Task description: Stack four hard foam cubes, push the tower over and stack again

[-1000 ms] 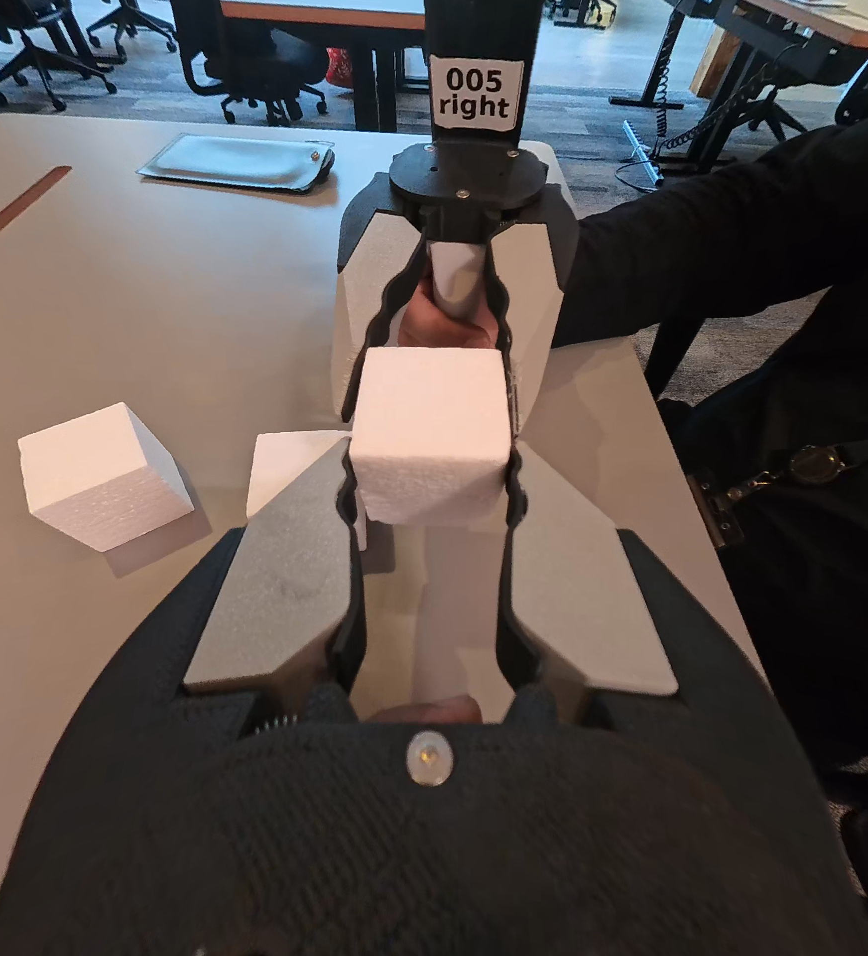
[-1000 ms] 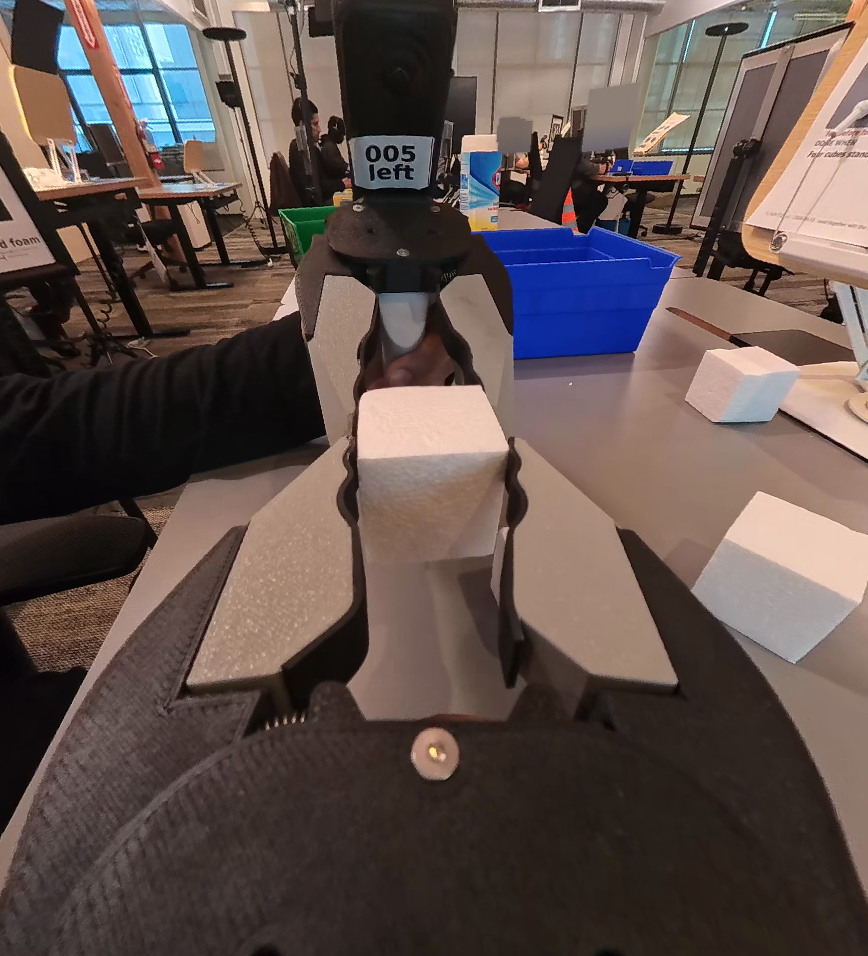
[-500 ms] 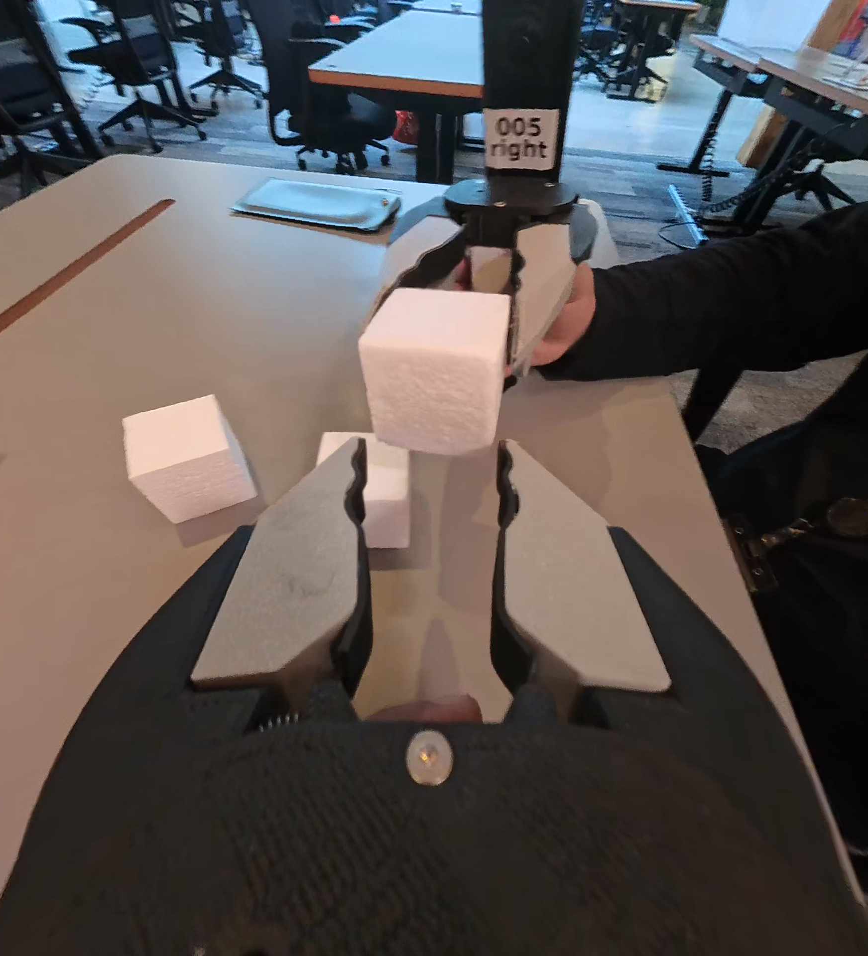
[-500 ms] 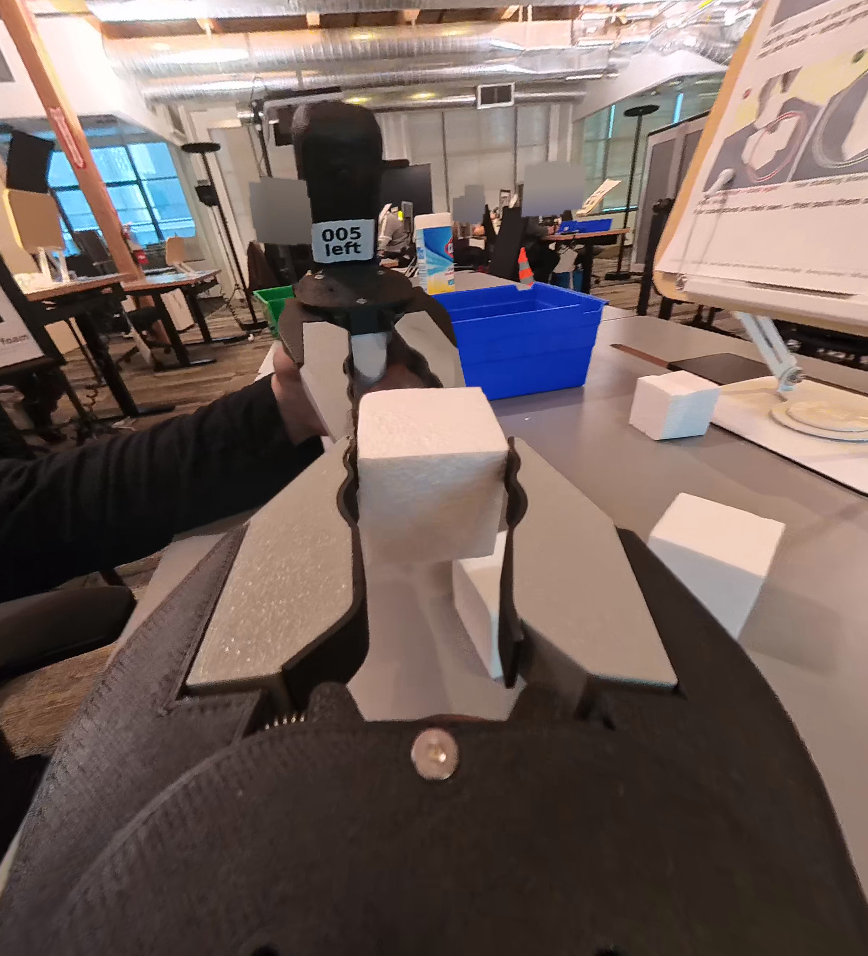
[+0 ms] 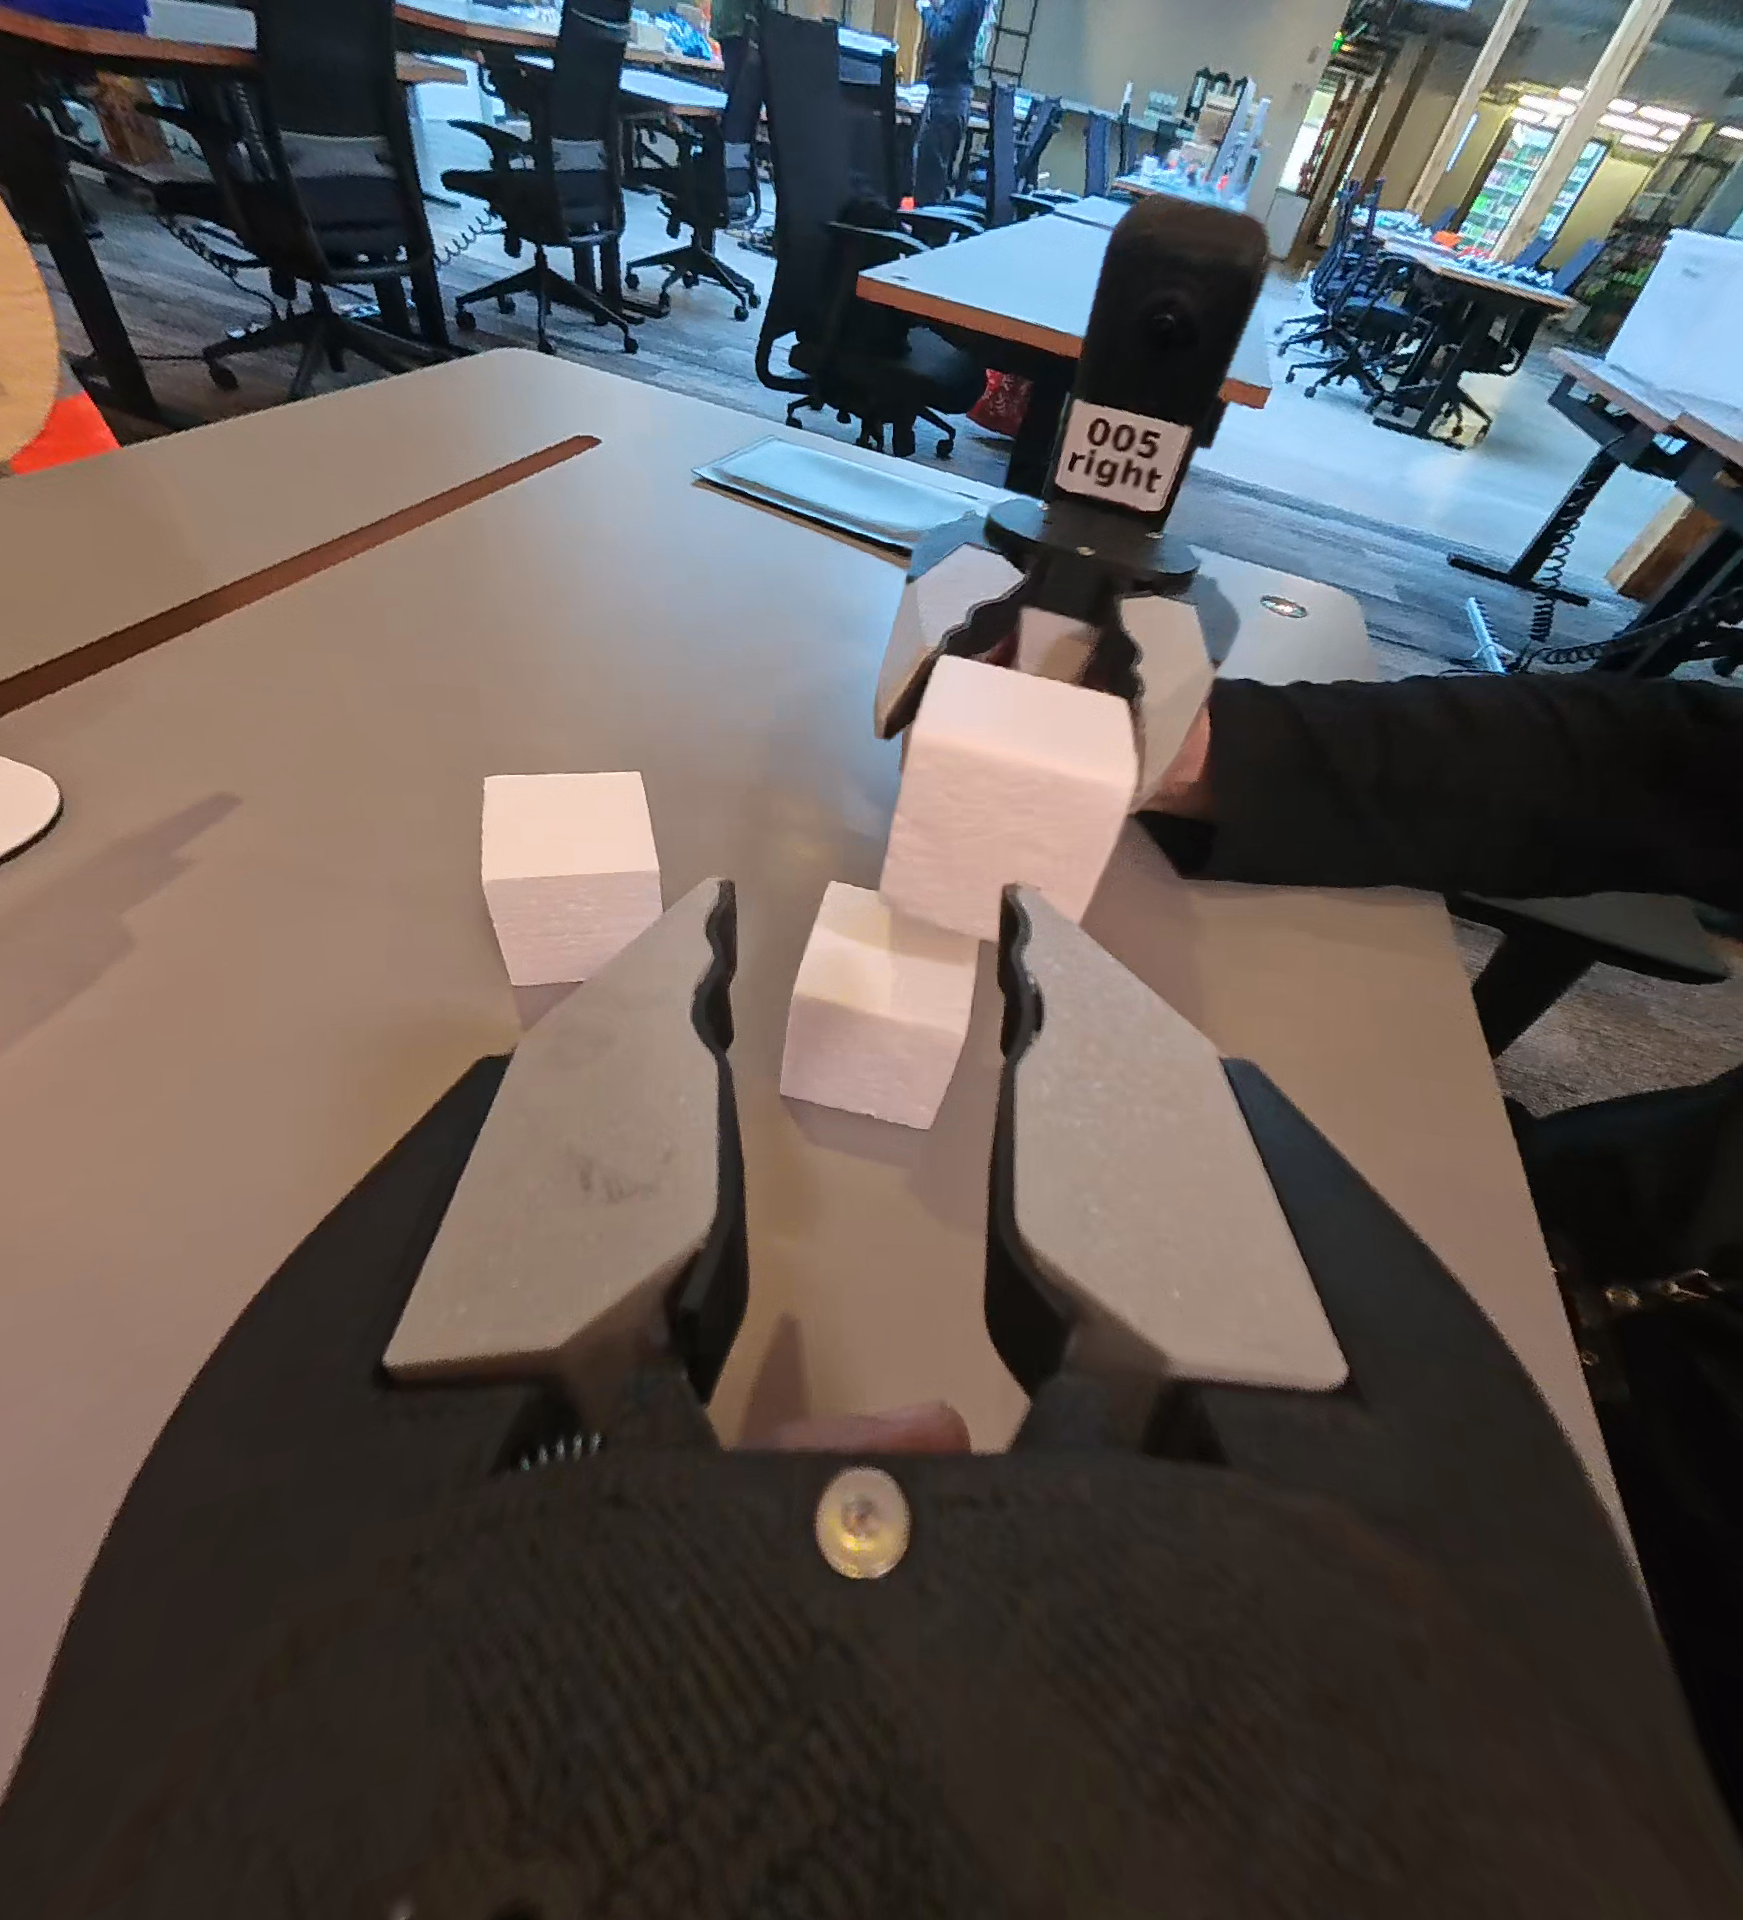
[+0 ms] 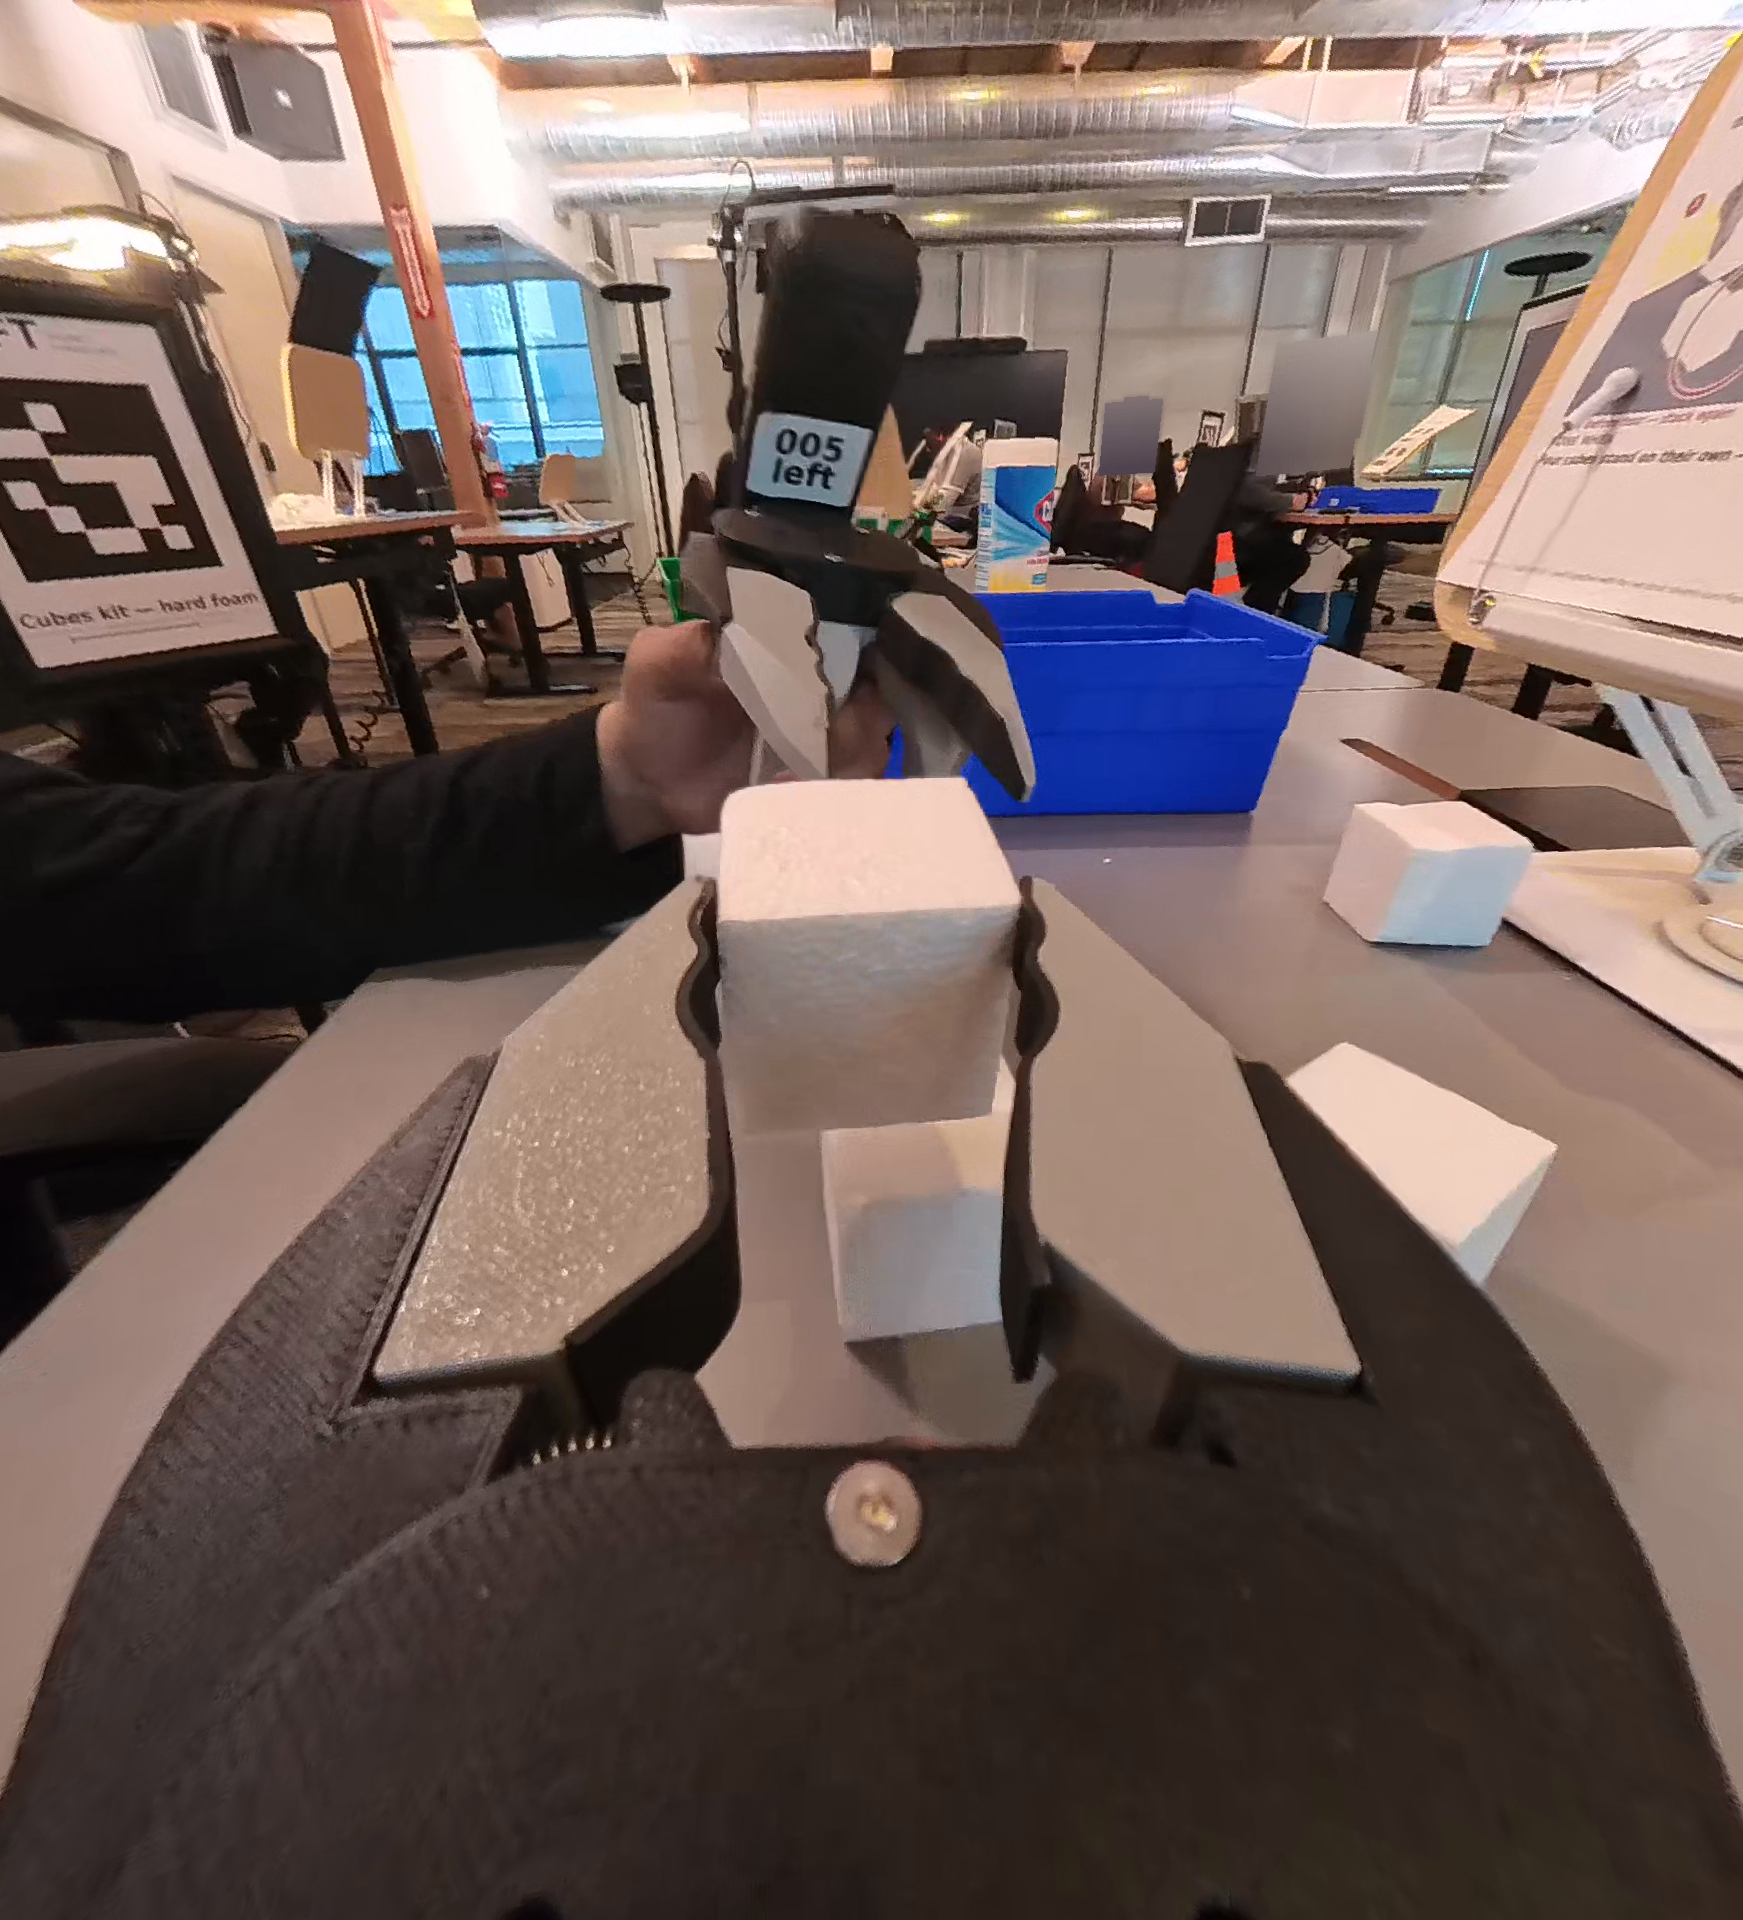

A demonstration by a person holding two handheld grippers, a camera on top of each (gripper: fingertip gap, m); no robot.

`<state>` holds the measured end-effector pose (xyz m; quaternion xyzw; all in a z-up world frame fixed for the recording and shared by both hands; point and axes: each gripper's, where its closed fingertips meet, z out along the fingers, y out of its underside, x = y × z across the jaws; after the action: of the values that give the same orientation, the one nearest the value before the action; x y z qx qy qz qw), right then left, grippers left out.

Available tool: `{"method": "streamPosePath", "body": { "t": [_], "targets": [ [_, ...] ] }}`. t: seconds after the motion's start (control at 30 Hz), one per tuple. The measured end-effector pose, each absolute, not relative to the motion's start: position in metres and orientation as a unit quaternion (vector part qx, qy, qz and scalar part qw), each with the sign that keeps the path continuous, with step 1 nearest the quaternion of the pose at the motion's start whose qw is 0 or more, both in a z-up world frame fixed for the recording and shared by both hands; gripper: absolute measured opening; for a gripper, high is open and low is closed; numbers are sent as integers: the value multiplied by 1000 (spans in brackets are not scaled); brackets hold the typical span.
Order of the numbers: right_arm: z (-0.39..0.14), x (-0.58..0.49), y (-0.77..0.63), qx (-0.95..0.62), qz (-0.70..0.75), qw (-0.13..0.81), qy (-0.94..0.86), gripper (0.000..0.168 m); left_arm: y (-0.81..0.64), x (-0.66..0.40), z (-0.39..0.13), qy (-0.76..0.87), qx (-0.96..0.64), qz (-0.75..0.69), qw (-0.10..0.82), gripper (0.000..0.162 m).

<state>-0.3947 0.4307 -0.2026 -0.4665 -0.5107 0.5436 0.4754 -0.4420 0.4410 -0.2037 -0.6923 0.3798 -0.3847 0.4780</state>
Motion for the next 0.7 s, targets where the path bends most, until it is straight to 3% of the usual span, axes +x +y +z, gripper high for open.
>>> {"method": "streamPosePath", "body": {
  "t": [0.7],
  "targets": [
    [-223, -407, 443, -504, 500, 450, -541, 55, 439, -436, -215, 397, -703, -367, 462, 49]
  ]
}}
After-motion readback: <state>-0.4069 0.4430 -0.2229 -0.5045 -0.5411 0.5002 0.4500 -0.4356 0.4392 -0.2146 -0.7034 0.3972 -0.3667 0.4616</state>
